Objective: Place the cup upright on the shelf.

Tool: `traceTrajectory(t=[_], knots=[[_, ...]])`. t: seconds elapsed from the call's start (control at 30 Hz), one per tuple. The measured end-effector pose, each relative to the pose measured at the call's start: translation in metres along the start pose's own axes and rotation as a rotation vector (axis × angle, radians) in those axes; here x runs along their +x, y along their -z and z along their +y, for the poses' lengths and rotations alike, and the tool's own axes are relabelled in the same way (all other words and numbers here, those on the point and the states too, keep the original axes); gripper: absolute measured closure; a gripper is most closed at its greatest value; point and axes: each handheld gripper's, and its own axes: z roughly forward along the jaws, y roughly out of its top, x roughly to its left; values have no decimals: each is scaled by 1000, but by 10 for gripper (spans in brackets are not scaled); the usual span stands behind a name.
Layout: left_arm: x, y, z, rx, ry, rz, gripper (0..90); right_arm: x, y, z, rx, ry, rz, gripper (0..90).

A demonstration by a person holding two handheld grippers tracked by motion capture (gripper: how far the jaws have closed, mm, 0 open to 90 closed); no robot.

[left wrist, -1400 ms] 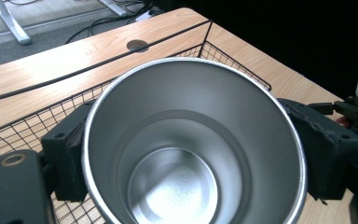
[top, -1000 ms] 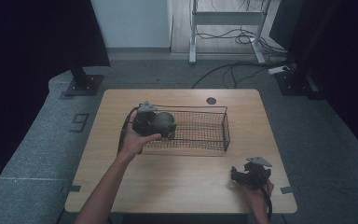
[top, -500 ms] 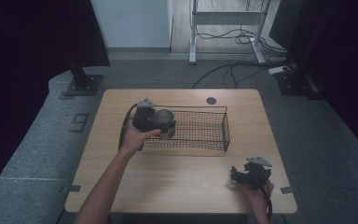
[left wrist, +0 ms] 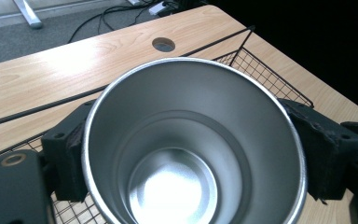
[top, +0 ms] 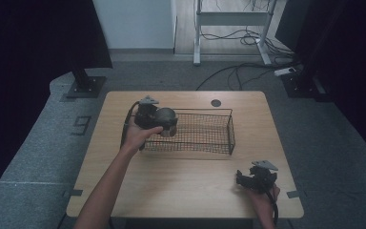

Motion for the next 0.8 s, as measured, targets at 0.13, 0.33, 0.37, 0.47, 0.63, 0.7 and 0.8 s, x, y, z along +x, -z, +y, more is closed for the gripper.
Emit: traceTrajectory(t=[0.13, 0.33, 0.37, 0.47, 0.63, 0.7, 0.8], knots=[[3, -6, -1, 6, 9, 1, 144, 0, 0, 0, 0, 0, 0, 48], [4, -20, -1, 29, 5, 9, 144, 0, 0, 0, 0, 0, 0, 48], [4, -22, -1, 38, 2, 9, 144, 0, 0, 0, 0, 0, 0, 48], [5, -26, 0, 44, 5, 12, 144, 0, 0, 0, 0, 0, 0, 48], [5, -36, 2, 63, 3, 13, 144, 0, 0, 0, 0, 0, 0, 48], [4, -40, 2, 66, 1, 11, 144, 0, 0, 0, 0, 0, 0, 48], [4, -45, 0, 76, 10, 1, 144, 0, 0, 0, 0, 0, 0, 48]])
